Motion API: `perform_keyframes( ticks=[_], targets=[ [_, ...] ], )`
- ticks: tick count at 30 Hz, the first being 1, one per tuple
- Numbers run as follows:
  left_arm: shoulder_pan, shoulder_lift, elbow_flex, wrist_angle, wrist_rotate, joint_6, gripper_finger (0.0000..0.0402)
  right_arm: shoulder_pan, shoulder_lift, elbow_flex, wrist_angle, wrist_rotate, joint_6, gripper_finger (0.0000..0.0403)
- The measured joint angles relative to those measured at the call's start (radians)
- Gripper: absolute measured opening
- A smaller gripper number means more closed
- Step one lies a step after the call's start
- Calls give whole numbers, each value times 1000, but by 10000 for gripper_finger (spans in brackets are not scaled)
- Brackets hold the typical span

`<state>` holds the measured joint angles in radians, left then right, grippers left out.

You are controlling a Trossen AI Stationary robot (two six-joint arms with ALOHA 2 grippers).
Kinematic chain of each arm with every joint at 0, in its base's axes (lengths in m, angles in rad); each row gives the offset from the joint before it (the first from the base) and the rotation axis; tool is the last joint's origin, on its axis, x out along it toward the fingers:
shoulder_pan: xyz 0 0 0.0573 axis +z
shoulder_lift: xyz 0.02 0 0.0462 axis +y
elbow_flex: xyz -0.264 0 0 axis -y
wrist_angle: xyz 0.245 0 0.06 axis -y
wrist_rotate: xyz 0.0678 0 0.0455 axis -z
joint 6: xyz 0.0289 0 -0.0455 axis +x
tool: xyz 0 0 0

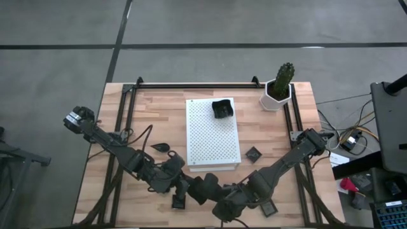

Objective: Pick & Place Mini shaped plates
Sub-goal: Stack the black distorted square plate on top of the black distorted square plate on the shelf

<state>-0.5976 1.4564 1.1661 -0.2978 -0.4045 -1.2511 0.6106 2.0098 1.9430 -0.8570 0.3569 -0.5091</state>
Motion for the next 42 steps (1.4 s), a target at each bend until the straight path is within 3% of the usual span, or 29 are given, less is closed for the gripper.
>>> perform_keyframes(
  ticks=[21,32,36,42],
  targets=[
    [-1,-62,1,74,-4,159,159,-3,1,0,-62,16,64,8],
    [-2,-151,0,73,-5,299,167,-17,-17,-1,-118,85,104,8],
    [-16,-155,-2,72,-10,420,167,-51,-64,-9,-147,92,155,8],
    [-42,-140,-8,79,-121,623,169,-110,-180,-104,-104,91,189,8]
  ],
)
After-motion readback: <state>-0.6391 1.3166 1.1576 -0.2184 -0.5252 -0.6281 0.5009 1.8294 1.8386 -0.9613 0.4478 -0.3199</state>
